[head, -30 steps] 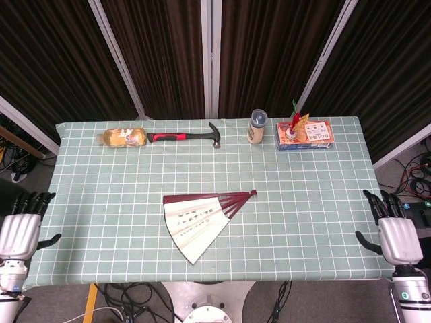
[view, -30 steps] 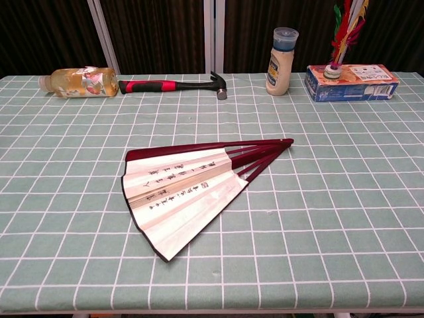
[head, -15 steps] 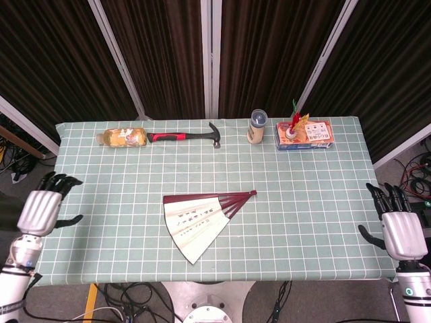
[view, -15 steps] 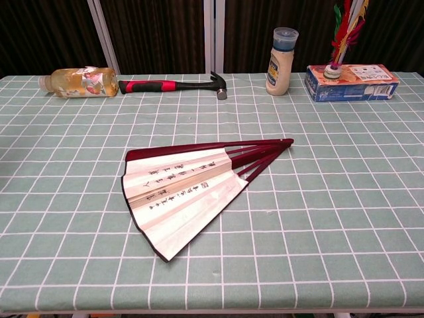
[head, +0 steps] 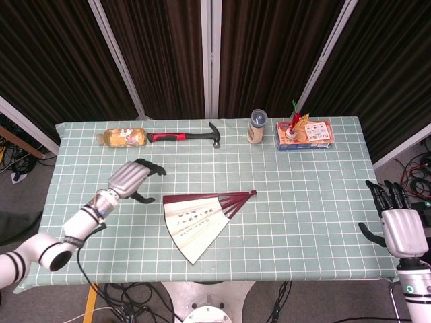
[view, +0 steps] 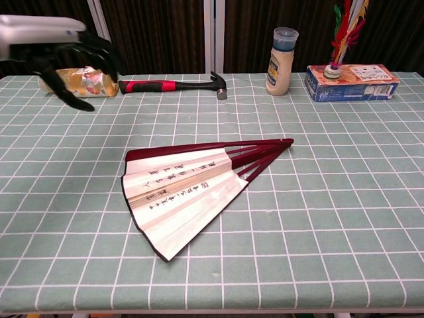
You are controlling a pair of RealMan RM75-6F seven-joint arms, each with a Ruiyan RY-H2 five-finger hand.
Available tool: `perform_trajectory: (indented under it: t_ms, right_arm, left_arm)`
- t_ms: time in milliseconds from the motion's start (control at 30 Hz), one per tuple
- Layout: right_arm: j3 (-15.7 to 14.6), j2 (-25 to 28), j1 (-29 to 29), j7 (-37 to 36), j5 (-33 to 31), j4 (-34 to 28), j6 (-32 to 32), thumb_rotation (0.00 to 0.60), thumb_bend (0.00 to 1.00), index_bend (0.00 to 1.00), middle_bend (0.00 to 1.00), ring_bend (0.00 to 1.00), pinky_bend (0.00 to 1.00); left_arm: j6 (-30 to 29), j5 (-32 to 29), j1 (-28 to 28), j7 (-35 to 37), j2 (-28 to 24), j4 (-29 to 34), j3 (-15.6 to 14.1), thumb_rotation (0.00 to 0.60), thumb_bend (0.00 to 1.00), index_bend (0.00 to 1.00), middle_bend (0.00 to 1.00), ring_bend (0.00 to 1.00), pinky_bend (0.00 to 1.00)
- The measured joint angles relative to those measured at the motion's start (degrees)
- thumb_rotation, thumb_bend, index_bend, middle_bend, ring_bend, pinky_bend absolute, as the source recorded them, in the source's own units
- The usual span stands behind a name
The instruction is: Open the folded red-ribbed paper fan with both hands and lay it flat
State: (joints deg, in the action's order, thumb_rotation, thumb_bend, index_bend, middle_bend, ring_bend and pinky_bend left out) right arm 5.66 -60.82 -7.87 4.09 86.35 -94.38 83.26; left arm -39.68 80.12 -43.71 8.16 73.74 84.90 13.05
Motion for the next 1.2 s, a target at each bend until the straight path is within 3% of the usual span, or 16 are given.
perform_trajectory:
  t_ms: [167, 467, 867, 1200]
  right_arm:
    - [0.0, 0.2, -0.1, 0.2, -0.3, -0.1, -0.2, 0.6, 0.14, 0.06, 0.15, 0.0, 0.0]
    - [-0.1, 0.2, 0.0, 0.0, -1.1, 0.0, -0.5, 0.6, 0.14, 0.06, 0.15, 0.0, 0.0]
    - [-0.3, 0.0, 0.4, -0.9, -1.9, 0.8, -0.7, 0.6, 0.14, 0.06, 0.15, 0.0, 0.0]
    - [-0.3, -0.1, 0.7, -1.5, -2.7, 1.5, -0.7, 0.6, 0.14, 0.06, 0.15, 0.0, 0.0]
  left_arm:
    - [7.8, -4.6, -6.9, -1.1, 6.5, -5.4, 0.4, 0.6, 0.21, 0.28, 0.33, 0.27, 0.23]
    - [14.3, -14.3, -14.4, -7.7, 14.1, -12.6, -0.6, 0.6, 0.31, 0.28, 0.33, 0.27, 0.23]
    - [17.8, -28.2, -23.0, -13.6, 20.1, -19.8, -3.3, 0.6, 0.32, 0.28, 0.34, 0.27, 0.23]
    - [18.7, -35.3, -27.8, -16.0, 23.4, -23.5, -6.4, 0.6, 0.32, 0.28, 0.36, 0.27, 0.23]
